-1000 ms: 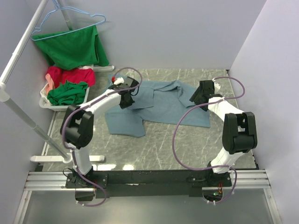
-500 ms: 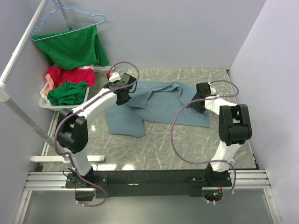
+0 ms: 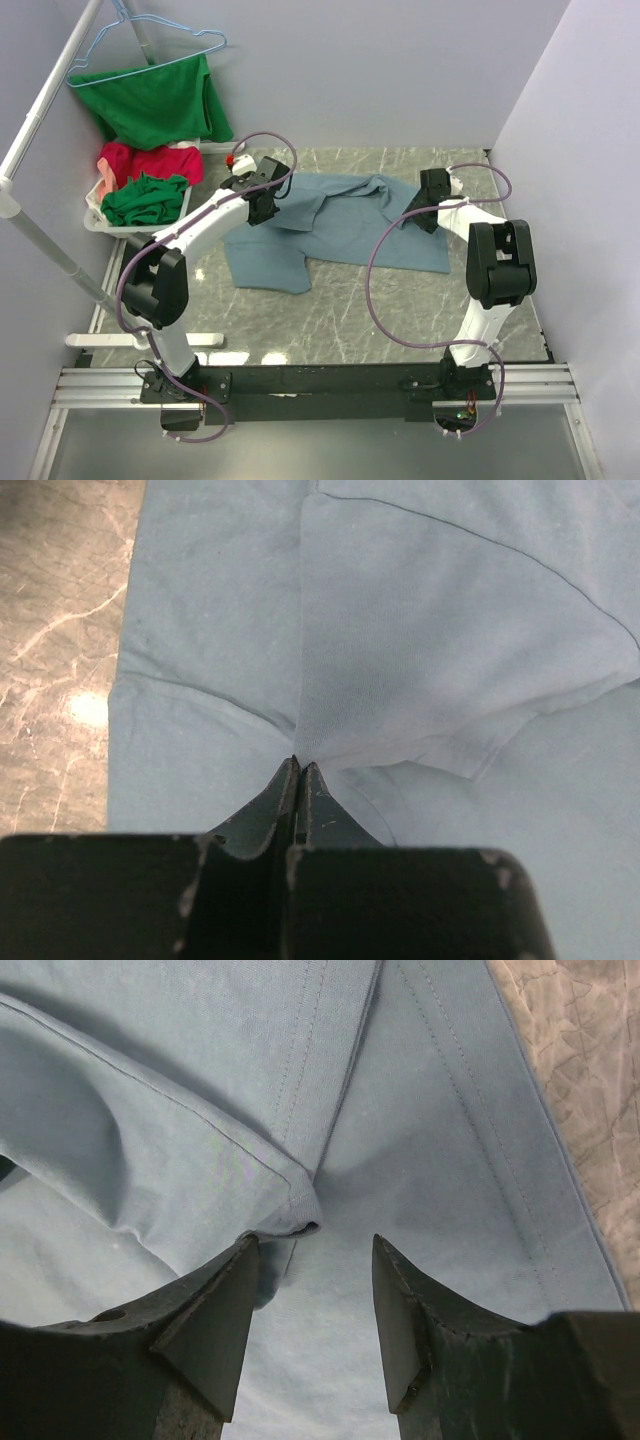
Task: Fold and stack the t-shirts
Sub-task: Flatten the tshirt out
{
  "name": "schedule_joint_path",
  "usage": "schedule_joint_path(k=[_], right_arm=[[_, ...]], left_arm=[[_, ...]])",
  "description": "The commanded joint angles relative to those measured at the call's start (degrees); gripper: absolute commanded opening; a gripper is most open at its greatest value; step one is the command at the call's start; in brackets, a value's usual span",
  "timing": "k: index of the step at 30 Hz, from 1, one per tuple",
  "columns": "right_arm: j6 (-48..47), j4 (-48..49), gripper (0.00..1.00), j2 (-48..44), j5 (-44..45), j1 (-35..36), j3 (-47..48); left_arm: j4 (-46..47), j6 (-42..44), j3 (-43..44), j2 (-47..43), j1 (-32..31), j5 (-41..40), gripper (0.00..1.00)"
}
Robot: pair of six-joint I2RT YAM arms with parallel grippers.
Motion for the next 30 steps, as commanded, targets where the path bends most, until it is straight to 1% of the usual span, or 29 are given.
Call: schedule_joint_path(k=[1,13,15,17,18,21,25,30], right_arm=[[0.93,0.76,0.56,-2.13,0.1,0.23,0.92],[3.12,1.55,0.52,-3.98,0.99,0.23,0.03],[4.09,0.76,0.49,-3.45,1.94,0.14,0.48],[4.27,2.85,0.48,-4.23,1.34,0.32,-1.18],[4.18,3.21,0.48,-3.98,0.46,0.23,-1.02],[4.53,-0.47,0.47,-0.99,0.54,0.32,2.32],[5.58,1.36,0.46,-0.02,-0.68,0.32,1.71],[6.38,0.58,0.45,3.05,-0.86,0.76,4.6]], left_arm=[[-0.06,0.47,-0.4,-1.47,0.36,-1.05,0.01],[0.21,0.56,-1.54,-2.35,0.8,-1.14,0.01],[0.29,0.65,-1.81,-2.44,0.98,-1.05,0.01],[0.3,0.74,-1.98,-2.61,1.06,-1.05,0.01],[0.29,0.74,-2.16,-2.7,1.15,-1.14,0.01],[0.65,0.91,-2.51,-2.79,1.33,-0.87,0.01],[0.47,0.74,-2.6,-2.7,1.42,-0.96,0.01],[0.47,1.18,-2.77,-2.79,1.59,-1.05,0.01]])
